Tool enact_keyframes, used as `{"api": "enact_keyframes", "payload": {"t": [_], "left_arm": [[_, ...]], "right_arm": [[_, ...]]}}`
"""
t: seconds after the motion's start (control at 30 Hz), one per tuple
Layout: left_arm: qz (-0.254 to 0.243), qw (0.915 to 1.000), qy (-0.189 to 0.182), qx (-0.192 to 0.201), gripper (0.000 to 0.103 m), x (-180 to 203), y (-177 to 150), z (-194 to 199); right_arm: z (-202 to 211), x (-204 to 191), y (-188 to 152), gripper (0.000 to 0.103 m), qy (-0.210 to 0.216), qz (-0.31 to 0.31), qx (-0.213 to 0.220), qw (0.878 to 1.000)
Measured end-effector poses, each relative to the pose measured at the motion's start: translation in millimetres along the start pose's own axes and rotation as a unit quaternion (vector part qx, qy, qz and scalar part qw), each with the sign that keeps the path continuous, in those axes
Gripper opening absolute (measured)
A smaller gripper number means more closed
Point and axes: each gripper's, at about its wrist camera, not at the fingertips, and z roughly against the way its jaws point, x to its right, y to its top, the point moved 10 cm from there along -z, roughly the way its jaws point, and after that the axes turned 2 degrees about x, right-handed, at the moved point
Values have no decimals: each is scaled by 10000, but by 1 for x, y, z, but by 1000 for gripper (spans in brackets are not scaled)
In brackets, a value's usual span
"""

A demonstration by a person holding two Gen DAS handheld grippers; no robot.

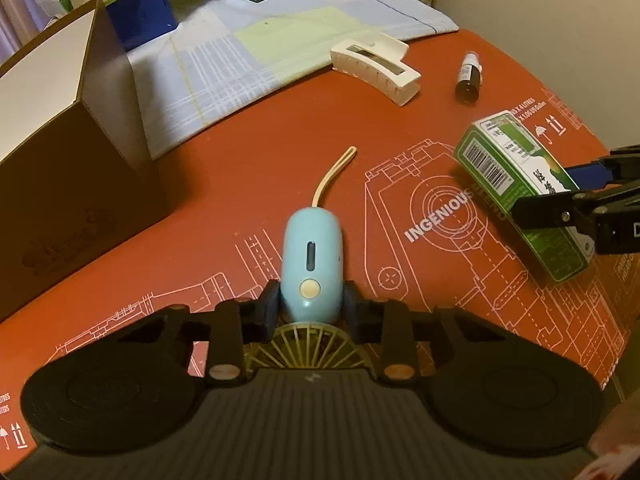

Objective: Organize rigid objects
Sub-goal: 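Carry the mint fan with the left tool while the right tool carries the spray box over the brown box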

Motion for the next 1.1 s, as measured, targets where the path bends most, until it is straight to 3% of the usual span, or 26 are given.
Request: {"api": "enact_keyframes", "payload": {"t": [0.47,1.1], "left_arm": [[551,9968,34,570,28,-18,7,37],[1095,9819,277,1523,28,-61,22,108]], "right_arm": [[3,-10,14,51,107,76,132,9998],[7,-58,49,52,474,539,403,9966]]}}
